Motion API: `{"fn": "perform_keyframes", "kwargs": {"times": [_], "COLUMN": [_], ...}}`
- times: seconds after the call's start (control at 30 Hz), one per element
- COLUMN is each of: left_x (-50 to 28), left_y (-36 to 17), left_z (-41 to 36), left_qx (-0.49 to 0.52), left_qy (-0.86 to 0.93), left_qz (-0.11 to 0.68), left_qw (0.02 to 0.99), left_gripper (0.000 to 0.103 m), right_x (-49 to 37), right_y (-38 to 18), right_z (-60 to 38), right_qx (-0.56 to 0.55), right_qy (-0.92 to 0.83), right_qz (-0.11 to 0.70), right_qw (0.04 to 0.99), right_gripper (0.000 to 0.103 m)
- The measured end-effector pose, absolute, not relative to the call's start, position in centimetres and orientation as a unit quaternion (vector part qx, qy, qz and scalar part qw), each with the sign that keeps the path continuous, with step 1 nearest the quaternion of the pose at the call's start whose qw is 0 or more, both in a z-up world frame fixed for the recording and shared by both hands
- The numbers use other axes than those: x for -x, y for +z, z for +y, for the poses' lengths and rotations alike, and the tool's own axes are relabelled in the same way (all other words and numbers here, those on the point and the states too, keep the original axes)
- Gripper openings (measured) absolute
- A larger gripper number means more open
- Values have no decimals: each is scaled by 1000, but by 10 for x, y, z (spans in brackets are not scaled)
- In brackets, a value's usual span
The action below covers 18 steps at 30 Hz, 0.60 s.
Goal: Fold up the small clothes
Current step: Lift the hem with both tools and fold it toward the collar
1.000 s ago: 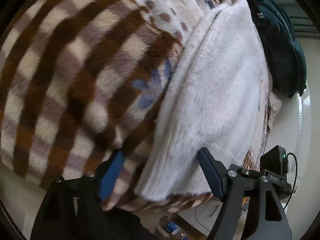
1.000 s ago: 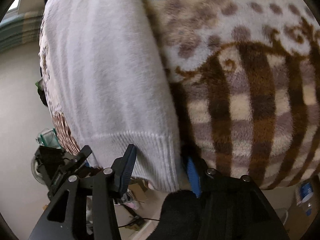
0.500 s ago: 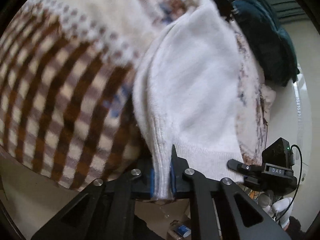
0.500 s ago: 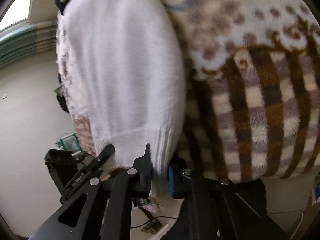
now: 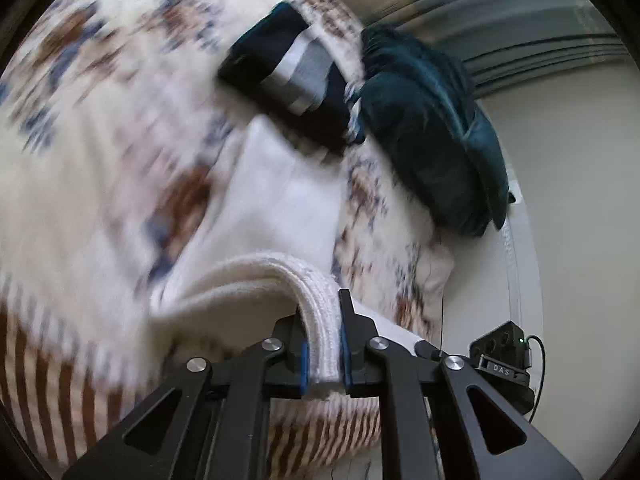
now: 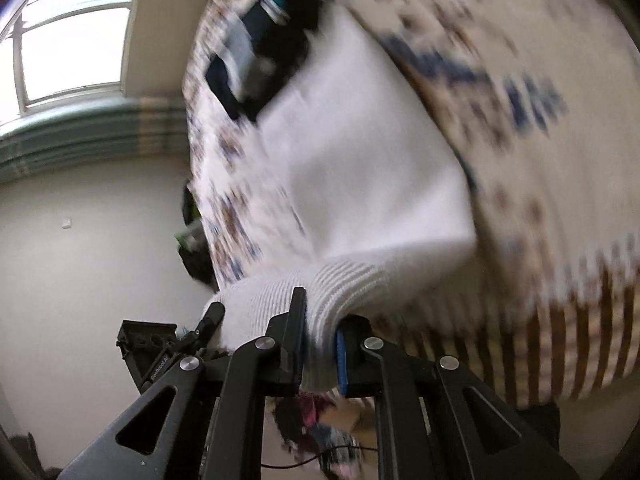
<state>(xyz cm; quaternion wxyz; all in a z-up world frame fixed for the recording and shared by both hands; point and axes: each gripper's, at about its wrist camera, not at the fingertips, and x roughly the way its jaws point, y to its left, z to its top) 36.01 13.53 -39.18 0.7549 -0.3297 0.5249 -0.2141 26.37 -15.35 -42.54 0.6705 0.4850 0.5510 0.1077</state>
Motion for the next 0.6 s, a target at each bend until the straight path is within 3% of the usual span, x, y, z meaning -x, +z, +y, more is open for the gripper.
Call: {"fn": "perform_keyframes", "kwargs": {"times": [0.2,0.47,0.57,0.6], "left_x": [-486,-598,-606,-606], "left_y": [-416,-514,-542,-545], "left_z": [106,93,103,107], "left_qx": [322,354,407,417], "left_qy": [-200,-141,-118,-113], "left_qz": [529,595,600,595], "left_qw": [760,708,678,678], "left_gripper": [9,13,24,29], "right_x": [-378,-515,-544,-551], "right_y": [-414,-503,-537,-546], "right_z": [-185,-208,-213,-215], "right_qx": [-459,-449,-465,-470], "right_qy": [92,49,46,48], "right_qz": [527,566,583,587], "right_qw": [709,690,665,657], "right_gripper": [13,13,17,23]}}
